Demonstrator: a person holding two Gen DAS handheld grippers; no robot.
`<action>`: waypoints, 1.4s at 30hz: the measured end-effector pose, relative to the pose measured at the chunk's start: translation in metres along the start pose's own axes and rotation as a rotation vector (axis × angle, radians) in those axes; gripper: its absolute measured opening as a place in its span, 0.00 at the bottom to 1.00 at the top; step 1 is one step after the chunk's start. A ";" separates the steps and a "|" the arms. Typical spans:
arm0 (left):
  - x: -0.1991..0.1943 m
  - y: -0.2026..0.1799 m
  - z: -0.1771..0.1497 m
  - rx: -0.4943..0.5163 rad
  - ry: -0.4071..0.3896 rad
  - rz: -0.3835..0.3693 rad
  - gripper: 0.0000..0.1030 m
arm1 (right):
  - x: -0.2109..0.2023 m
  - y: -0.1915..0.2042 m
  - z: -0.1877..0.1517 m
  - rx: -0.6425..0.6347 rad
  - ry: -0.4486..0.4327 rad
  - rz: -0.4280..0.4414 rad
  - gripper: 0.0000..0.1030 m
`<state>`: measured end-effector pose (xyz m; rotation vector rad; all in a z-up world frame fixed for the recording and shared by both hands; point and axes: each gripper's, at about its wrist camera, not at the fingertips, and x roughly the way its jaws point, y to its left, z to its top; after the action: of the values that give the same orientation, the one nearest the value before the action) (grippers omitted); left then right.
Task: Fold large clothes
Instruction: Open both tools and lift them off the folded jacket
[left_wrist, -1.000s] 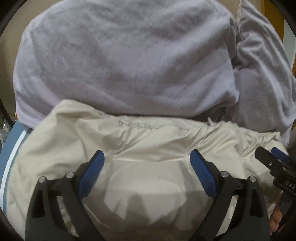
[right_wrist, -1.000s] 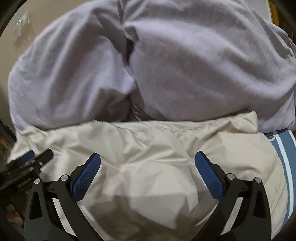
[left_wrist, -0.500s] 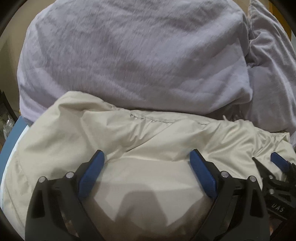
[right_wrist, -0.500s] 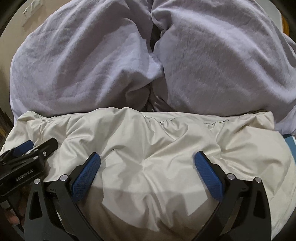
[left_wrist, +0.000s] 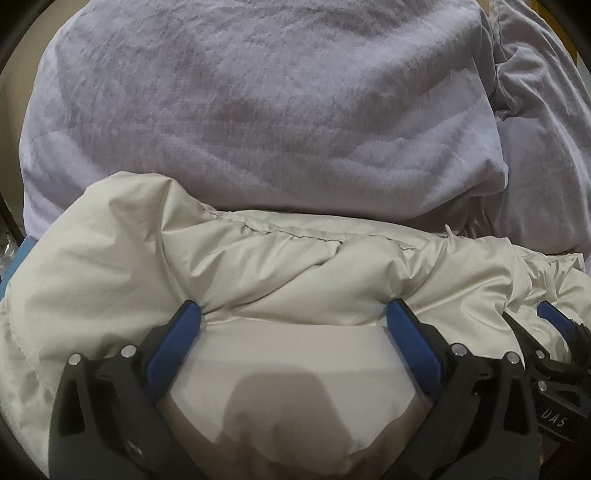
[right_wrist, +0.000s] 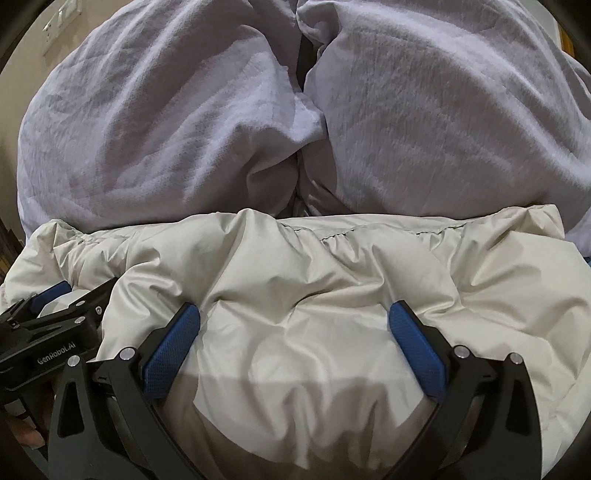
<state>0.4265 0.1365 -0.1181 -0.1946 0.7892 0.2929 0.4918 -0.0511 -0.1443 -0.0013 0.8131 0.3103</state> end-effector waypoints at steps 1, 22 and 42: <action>0.001 0.001 0.000 -0.001 0.000 0.000 0.98 | 0.001 0.000 -0.001 0.001 -0.002 0.002 0.99; -0.087 0.041 -0.019 -0.056 0.013 0.011 0.98 | -0.067 -0.085 0.002 0.086 0.064 -0.101 0.99; -0.148 0.111 -0.100 -0.267 0.131 -0.008 0.98 | -0.142 -0.230 -0.082 0.617 0.171 -0.157 0.99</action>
<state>0.2248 0.1860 -0.0874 -0.4720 0.8771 0.3809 0.4044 -0.3189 -0.1263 0.4893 1.0462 -0.0991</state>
